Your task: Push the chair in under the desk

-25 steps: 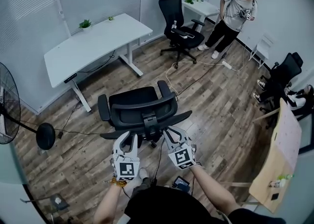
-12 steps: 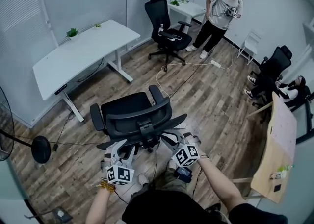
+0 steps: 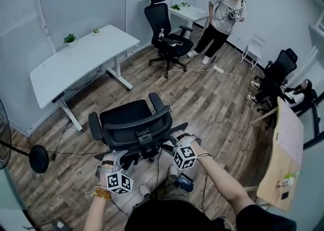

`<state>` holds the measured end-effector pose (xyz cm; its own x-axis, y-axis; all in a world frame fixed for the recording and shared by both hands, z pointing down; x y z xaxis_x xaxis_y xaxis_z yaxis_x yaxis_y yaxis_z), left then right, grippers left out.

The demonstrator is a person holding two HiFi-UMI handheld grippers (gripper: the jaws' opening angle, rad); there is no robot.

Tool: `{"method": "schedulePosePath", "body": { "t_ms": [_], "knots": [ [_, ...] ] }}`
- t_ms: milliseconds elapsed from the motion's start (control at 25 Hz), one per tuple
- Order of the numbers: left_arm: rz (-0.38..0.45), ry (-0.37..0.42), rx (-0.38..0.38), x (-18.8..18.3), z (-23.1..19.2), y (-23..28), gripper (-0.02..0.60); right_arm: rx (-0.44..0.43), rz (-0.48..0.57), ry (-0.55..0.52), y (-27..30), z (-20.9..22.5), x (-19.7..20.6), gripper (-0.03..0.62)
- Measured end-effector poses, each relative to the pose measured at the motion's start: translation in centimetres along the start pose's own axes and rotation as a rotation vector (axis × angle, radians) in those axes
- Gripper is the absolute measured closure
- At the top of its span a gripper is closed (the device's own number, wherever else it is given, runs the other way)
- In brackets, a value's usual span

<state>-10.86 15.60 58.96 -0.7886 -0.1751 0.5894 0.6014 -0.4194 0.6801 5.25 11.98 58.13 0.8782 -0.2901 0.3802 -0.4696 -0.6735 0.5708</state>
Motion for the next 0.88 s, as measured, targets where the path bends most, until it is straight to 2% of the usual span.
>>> {"method": "schedulePosePath", "body": {
  "t_ms": [80,320,440,480,760,880],
  "knots": [
    [-0.063,0.043,0.019,0.6,-0.1,0.2,0.379,-0.024,-0.012,-0.041,0.4,-0.2,0.0,0.439],
    [-0.177,0.049,0.143,2.9,0.0,1.8,0.376,-0.071,-0.029,-0.089,1.2,-1.1,-0.4,0.439],
    [-0.224,0.074,0.15,3.4,-0.2,2.6,0.411,-0.069,-0.027,-0.087,1.6,-0.9,-0.4,0.441],
    [-0.232,0.074,0.147,3.4,-0.4,2.7,0.439,-0.069,-0.027,-0.085,1.6,-0.9,-0.4,0.441],
    [-0.245,0.054,0.179,3.2,-0.1,3.0,0.454,-0.1,-0.063,-0.08,1.5,-1.1,-0.3,0.445],
    [-0.247,0.07,0.159,3.3,0.0,2.9,0.456,-0.11,-0.068,-0.084,1.6,-1.2,-0.4,0.448]
  ]
}}
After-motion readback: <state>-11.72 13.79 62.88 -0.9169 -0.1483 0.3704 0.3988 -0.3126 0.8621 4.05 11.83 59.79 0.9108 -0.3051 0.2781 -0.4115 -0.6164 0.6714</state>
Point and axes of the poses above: the fingertips, and each gripper's own axes: y forward along the fingers, z to its right, x out of its underside, the point moved 3 cm from there along -y, backward along the fingers, and after that the axes turned 13 degrees about x, right-handed, at the moved point
